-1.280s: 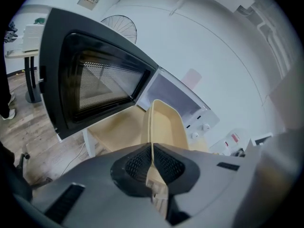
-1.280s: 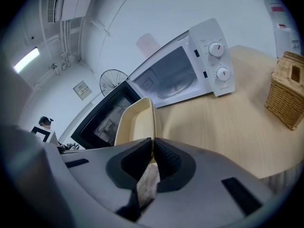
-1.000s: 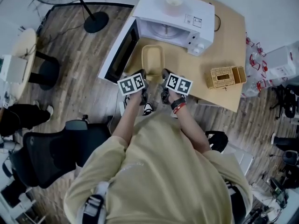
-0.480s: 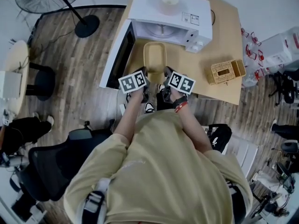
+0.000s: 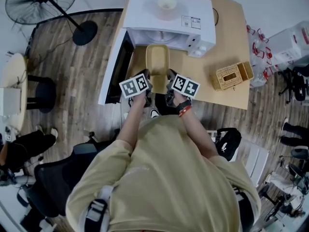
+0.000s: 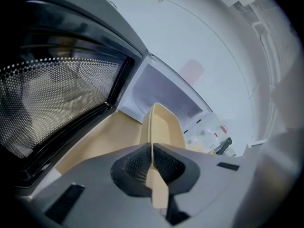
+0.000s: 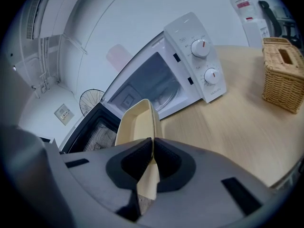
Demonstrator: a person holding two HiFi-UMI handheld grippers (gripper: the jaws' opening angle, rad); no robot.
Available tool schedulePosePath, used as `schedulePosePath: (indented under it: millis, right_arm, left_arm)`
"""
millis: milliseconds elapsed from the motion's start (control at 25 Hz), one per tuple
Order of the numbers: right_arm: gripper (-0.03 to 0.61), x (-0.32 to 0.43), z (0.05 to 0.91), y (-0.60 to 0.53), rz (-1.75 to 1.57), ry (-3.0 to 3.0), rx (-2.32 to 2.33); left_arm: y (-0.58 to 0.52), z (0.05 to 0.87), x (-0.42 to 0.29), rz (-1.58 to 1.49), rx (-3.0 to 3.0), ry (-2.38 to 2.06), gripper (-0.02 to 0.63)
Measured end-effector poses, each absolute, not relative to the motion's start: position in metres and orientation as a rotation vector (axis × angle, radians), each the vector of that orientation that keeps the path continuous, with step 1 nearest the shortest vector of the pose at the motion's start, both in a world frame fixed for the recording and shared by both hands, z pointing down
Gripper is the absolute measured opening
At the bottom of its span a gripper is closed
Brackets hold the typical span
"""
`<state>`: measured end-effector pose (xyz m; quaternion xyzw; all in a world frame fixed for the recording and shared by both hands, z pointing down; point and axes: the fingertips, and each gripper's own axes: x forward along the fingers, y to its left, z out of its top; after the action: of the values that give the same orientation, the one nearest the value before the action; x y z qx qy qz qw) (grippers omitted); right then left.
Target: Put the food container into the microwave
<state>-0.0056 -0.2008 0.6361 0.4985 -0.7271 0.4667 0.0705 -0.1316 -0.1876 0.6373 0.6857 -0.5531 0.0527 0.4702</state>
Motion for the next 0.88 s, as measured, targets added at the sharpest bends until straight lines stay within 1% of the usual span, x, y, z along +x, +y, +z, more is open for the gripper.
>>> schedulePosePath:
  millis: [880]
  right_arm:
    - [0.035,0.0,0.634,-0.291,1.407,-2.171,1.533]
  left_arm:
    - [-0.282,0.637,-0.125,0.131,1.691,-1.34,0.032]
